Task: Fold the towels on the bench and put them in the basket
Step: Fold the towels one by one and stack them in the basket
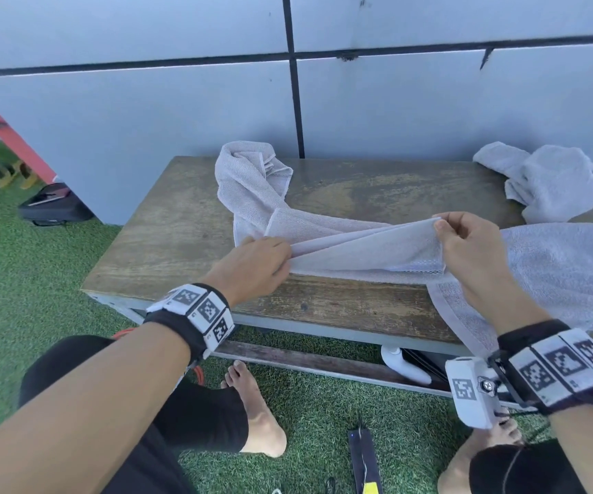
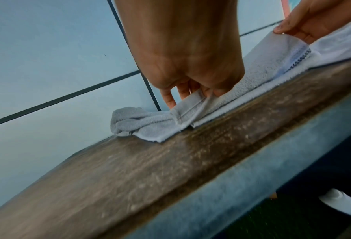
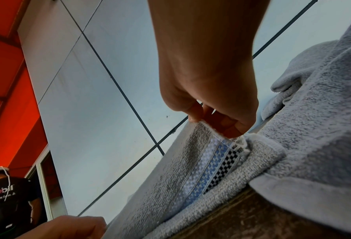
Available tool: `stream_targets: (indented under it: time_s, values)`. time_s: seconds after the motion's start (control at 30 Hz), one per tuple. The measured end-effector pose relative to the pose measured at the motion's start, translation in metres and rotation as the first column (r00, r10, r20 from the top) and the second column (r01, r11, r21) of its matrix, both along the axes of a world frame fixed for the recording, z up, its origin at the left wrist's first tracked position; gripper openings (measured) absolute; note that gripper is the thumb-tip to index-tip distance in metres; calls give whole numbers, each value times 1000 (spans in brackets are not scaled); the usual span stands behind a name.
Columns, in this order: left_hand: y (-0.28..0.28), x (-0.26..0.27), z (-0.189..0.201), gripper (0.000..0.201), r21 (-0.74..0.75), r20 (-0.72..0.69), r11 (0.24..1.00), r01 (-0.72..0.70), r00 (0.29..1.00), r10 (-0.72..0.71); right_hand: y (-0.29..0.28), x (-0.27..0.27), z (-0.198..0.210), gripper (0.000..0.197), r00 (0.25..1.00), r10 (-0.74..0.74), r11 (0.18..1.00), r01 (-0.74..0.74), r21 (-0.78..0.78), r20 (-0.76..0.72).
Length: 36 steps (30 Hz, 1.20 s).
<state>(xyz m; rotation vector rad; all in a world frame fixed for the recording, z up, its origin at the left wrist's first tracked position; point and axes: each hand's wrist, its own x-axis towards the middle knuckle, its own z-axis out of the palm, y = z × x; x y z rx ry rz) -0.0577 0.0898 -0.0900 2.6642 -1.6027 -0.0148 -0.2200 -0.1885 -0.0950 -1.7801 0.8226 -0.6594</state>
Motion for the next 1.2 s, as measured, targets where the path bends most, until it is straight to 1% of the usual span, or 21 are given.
stream_targets:
  time_s: [0.07, 0.13, 0.27, 0.37, 0.57, 0.67, 0.77, 0.83, 0.93, 1.0, 1.2]
  values:
    - [6, 1, -10, 21, 48, -6, 999, -10, 1000, 10, 0, 0, -3, 14, 999, 20, 1000, -20, 6, -31]
    - [12, 2, -14, 19, 4, -35, 1000, -27, 999, 28, 0, 0, -6, 13, 999, 25, 1000, -24, 10, -45]
    - [19, 2, -8, 16, -116, -98, 992, -44, 995, 32, -1, -1, -6, 14, 999, 8, 1000, -8, 4, -53]
    - [21, 1, -2, 17, -125, -132, 991, -52, 991, 35, -1, -2, -5, 15, 999, -6, 1000, 5, -1, -52]
    - [21, 4, 7, 16, -32, -99, 999, -25, 995, 22, 2, -2, 0, 14, 999, -20, 1000, 21, 9, -38]
    - [22, 6, 1, 12, 15, -48, 1000, -27, 998, 28, 2, -2, -1, 15, 998, -21, 1000, 20, -5, -57]
    - [27, 8, -9, 5, 50, -43, 996, -67, 997, 70, 1, -2, -3, 15, 998, -29, 1000, 29, 3, -49]
    - [31, 8, -15, 7, 47, -48, 995, -89, 995, 92, 1, -2, -3, 15, 998, -26, 1000, 27, 4, -56]
    - [35, 8, -18, 20, 18, -104, 992, -126, 986, 127, 2, -3, -3, 16, 997, -23, 1000, 23, 0, -69]
    - [35, 8, -18, 24, -15, -125, 990, -139, 983, 136, 2, -3, -3, 16, 997, -23, 1000, 23, -1, -68]
    - [33, 3, -16, 13, -53, -58, 984, -168, 985, 165, 3, -3, -2, 14, 997, -17, 1000, 17, -6, -71]
